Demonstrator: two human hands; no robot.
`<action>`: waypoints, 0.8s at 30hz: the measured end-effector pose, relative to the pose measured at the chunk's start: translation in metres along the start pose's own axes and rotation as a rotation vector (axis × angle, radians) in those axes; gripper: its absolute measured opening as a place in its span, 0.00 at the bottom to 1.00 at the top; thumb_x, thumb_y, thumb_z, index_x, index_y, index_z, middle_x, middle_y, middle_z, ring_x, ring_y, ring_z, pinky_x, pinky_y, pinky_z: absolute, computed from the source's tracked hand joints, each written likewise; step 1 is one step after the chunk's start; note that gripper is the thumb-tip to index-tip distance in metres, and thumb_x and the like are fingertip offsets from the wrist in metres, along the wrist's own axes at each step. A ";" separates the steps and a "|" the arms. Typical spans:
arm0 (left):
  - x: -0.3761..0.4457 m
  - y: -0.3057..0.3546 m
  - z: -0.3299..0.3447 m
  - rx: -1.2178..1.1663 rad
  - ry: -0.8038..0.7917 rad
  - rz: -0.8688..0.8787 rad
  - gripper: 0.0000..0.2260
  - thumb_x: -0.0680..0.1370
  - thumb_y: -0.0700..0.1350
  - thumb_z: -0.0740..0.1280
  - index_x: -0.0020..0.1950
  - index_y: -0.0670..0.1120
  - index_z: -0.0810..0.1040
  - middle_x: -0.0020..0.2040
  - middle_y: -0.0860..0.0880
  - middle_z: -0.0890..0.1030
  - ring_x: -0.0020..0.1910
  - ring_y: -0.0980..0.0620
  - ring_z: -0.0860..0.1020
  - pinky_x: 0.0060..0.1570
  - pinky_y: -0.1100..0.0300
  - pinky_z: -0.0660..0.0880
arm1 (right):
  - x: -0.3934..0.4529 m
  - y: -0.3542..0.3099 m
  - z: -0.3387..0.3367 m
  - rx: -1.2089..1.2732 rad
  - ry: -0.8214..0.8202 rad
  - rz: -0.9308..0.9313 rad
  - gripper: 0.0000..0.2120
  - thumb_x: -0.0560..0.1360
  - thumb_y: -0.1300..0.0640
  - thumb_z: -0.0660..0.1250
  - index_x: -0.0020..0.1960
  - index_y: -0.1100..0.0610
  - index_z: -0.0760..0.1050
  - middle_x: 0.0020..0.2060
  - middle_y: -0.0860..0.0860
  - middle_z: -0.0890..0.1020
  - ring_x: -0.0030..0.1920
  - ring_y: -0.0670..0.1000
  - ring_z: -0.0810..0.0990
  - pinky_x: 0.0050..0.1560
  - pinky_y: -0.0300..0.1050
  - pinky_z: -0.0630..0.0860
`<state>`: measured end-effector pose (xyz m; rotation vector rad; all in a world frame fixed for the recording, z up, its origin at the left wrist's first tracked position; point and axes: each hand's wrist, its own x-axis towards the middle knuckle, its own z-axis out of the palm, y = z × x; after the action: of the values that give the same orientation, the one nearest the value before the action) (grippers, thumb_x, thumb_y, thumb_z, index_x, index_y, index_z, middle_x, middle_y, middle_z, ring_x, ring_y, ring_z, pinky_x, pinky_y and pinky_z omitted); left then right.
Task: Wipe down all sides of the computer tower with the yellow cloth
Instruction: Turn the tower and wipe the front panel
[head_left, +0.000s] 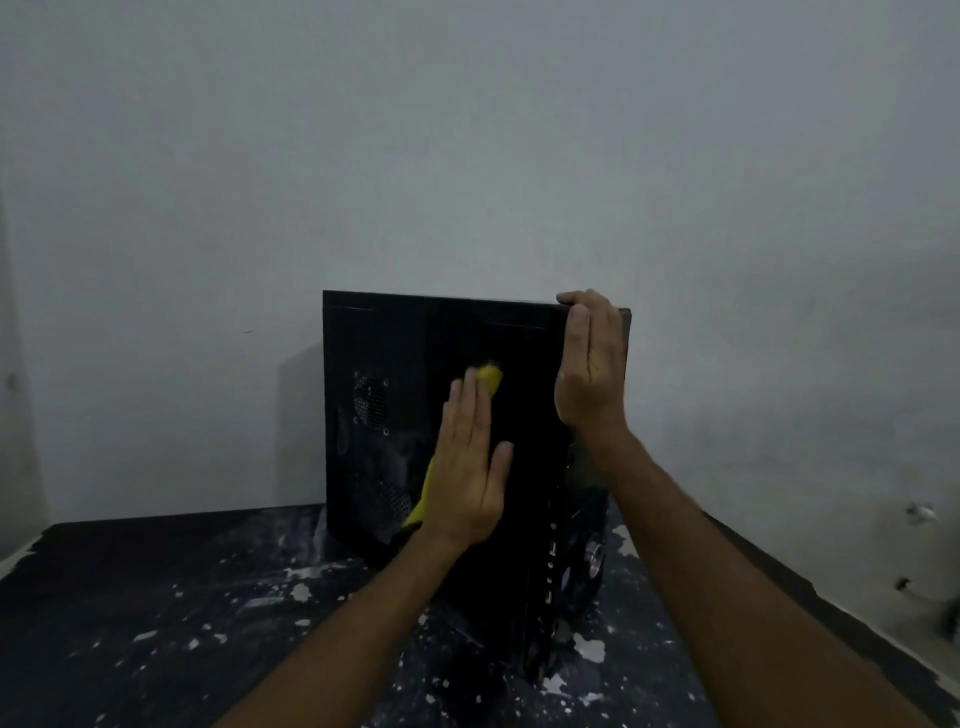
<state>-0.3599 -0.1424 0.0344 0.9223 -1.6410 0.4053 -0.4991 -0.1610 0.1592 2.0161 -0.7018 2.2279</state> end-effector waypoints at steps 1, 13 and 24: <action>-0.015 -0.013 0.001 -0.005 0.008 -0.045 0.30 0.86 0.50 0.53 0.84 0.42 0.45 0.85 0.48 0.43 0.84 0.46 0.43 0.81 0.43 0.48 | -0.001 0.000 0.001 0.008 0.002 0.015 0.17 0.86 0.54 0.50 0.60 0.59 0.75 0.55 0.50 0.78 0.64 0.55 0.74 0.69 0.58 0.69; 0.025 -0.020 -0.010 -0.073 0.078 -0.174 0.30 0.87 0.50 0.53 0.84 0.43 0.43 0.85 0.48 0.41 0.83 0.49 0.40 0.82 0.49 0.42 | -0.031 -0.017 0.012 -0.125 0.019 0.066 0.24 0.87 0.55 0.52 0.80 0.62 0.57 0.80 0.56 0.61 0.82 0.55 0.52 0.80 0.60 0.55; 0.053 -0.156 -0.036 -0.105 0.228 -0.746 0.30 0.87 0.58 0.46 0.84 0.46 0.42 0.85 0.49 0.41 0.83 0.49 0.40 0.81 0.48 0.39 | -0.042 -0.031 0.026 -0.242 0.102 0.122 0.25 0.87 0.52 0.49 0.82 0.58 0.54 0.81 0.53 0.58 0.83 0.51 0.49 0.79 0.60 0.58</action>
<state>-0.2212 -0.2344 0.0619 1.2732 -1.0040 -0.0895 -0.4582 -0.1323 0.1291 1.7786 -1.0513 2.1653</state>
